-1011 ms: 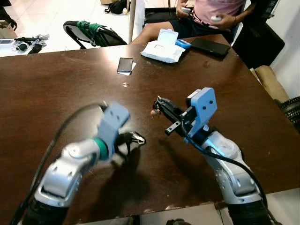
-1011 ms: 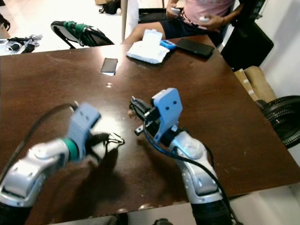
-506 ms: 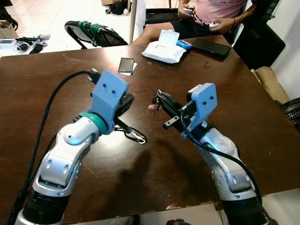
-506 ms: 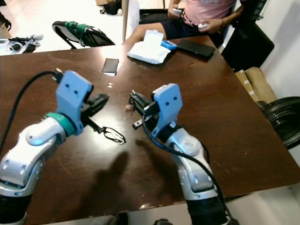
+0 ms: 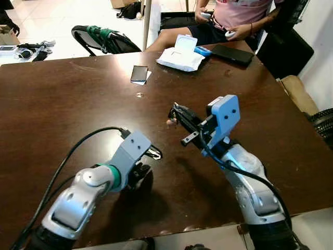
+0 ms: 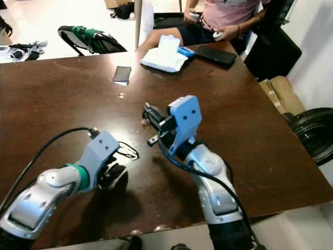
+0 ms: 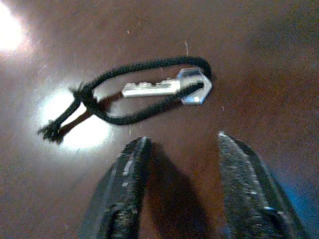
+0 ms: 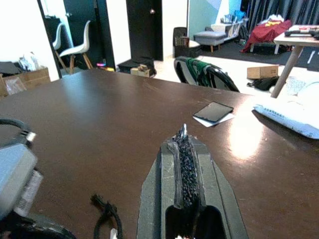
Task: Hang keys on a hook
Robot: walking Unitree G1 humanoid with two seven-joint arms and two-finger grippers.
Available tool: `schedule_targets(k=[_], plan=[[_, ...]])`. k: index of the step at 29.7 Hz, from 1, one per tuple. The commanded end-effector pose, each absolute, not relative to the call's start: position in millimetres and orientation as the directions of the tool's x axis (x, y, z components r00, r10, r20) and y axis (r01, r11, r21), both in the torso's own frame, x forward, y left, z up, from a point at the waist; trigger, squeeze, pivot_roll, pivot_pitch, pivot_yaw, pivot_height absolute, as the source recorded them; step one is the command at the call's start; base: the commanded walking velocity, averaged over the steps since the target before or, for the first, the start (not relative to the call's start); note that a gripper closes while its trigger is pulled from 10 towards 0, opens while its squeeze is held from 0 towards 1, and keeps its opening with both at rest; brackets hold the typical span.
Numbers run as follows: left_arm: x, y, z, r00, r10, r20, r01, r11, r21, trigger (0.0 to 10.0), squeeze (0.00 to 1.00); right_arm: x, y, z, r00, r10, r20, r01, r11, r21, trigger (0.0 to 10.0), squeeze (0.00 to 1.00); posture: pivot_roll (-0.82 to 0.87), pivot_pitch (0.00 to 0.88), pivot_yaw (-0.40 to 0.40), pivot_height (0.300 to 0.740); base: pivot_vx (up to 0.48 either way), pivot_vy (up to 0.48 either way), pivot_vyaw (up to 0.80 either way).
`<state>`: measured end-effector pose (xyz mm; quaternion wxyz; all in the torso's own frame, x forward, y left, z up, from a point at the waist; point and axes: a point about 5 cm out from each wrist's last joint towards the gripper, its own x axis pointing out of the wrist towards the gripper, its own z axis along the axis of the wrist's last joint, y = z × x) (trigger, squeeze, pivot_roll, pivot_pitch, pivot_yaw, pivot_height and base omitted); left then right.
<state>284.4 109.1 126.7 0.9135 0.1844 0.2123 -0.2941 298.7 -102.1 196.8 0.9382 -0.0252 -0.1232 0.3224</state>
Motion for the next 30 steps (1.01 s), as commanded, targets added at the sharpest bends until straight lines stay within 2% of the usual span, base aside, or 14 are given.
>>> schedule_targets(k=[1, 7, 8, 9, 10, 14, 19, 25, 30], plan=[[286, 110, 123, 0.731, -0.442, -0.520, 0.609, 0.766, 0.204, 10.0, 1.00, 297, -100, 193, 0.760, 0.617, 0.204, -0.603, 0.787, -0.132, 10.0, 0.00, 0.07, 0.058, 0.139, 0.740, 0.000, 0.000, 0.00], [294, 102, 131, 0.733, -0.464, -0.498, 0.601, 0.784, 0.155, 10.0, 1.00, 297, -101, 192, 0.763, 0.615, 0.200, -0.601, 0.789, -0.131, 10.0, 0.00, 0.07, 0.065, 0.148, 0.740, 0.000, 0.000, 0.00], [299, 97, 140, 0.744, -0.474, -0.471, 0.587, 0.800, 0.122, 10.0, 0.41, 296, -100, 191, 0.764, 0.614, 0.199, -0.601, 0.789, -0.130, 10.0, 0.00, 0.07, 0.068, 0.149, 0.740, 0.000, 0.000, 0.00], [299, 97, 140, 0.744, -0.474, -0.471, 0.587, 0.800, 0.122, 10.0, 0.41, 296, -100, 191, 0.764, 0.614, 0.199, -0.601, 0.789, -0.130, 10.0, 0.00, 0.07, 0.068, 0.149, 0.740, 0.000, 0.000, 0.00], [303, 94, 146, 0.753, -0.480, -0.450, 0.575, 0.813, 0.095, 10.0, 0.00, 296, -100, 190, 0.764, 0.614, 0.198, -0.601, 0.789, -0.128, 10.0, 0.00, 0.07, 0.068, 0.149, 0.740, 0.000, 0.000, 0.00], [315, 86, 160, 0.788, -0.474, -0.392, 0.544, 0.835, 0.084, 10.0, 0.00, 295, -100, 189, 0.763, 0.616, 0.196, -0.603, 0.788, -0.125, 10.0, 0.00, 0.07, 0.072, 0.150, 0.740, 0.000, 0.000, 0.00], [316, 80, 164, 0.780, -0.497, -0.380, 0.558, 0.827, 0.063, 10.0, 0.00, 295, -100, 189, 0.763, 0.616, 0.195, -0.604, 0.788, -0.125, 10.0, 0.00, 0.07, 0.073, 0.151, 0.740, 0.000, 0.000, 0.00], [305, 67, 148, 0.697, -0.554, -0.455, 0.628, 0.778, 0.016, 10.0, 0.00, 293, -101, 188, 0.766, 0.615, 0.187, -0.602, 0.789, -0.124, 10.0, 0.00, 0.07, 0.084, 0.152, 0.740, 0.000, 0.000, 0.00], [304, 68, 137, 0.692, -0.513, -0.508, 0.620, 0.782, 0.055, 10.0, 0.00, 293, -101, 188, 0.766, 0.616, 0.187, -0.603, 0.788, -0.124, 10.0, 0.00, 0.07, 0.085, 0.151, 0.740, 0.000, 0.000, 0.00]])
